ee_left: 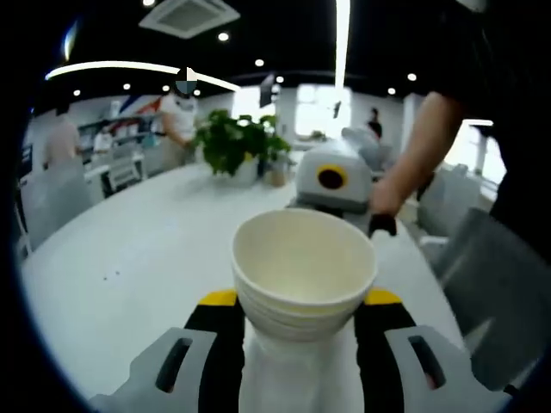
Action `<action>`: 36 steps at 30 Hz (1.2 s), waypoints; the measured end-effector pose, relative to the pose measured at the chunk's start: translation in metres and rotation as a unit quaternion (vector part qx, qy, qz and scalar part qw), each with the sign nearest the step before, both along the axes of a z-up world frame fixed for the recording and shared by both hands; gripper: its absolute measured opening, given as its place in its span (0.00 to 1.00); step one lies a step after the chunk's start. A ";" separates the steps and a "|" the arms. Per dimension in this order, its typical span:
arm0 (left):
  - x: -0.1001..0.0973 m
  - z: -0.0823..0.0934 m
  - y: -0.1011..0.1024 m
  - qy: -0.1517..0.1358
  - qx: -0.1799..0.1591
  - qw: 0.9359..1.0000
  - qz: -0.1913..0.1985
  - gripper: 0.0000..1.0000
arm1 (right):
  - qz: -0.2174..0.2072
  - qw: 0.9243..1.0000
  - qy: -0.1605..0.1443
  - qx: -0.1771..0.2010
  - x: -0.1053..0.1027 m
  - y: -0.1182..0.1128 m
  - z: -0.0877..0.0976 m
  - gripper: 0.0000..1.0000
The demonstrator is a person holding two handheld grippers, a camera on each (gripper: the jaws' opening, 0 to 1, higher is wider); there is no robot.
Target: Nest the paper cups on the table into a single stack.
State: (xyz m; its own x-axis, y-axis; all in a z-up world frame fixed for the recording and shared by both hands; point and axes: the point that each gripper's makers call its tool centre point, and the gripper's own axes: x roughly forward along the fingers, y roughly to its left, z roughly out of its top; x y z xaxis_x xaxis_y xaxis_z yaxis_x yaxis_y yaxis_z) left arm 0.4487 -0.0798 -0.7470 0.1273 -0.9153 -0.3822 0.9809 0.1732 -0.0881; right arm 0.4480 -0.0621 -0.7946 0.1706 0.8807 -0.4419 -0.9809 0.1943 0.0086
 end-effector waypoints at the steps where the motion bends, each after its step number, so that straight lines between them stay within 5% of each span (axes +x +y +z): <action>1: 0.004 -0.002 0.000 0.002 -0.001 1.000 0.001 0.49 | -0.001 1.000 0.002 -0.001 0.004 0.000 -0.001 0.32; 12: 0.030 -0.017 0.000 0.017 0.000 1.000 0.006 0.49 | -0.010 1.000 0.013 -0.005 0.027 -0.002 -0.018 0.32; 29: 0.018 -0.047 -0.001 0.021 0.035 0.999 0.002 0.49 | -0.009 0.999 0.023 -0.027 0.016 -0.006 -0.045 0.32; 36: 0.018 -0.045 -0.002 0.026 0.023 0.999 0.006 0.48 | -0.013 0.999 0.030 -0.016 0.014 -0.004 -0.046 0.32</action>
State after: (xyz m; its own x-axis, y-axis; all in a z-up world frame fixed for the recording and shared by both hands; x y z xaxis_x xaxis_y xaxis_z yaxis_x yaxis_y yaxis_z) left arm 0.4664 -0.0821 -0.7921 0.1178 -0.8947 -0.4309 0.9730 0.1907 -0.1299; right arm 0.4624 -0.0660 -0.8410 0.1658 0.8611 -0.4807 -0.9733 0.2213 0.0607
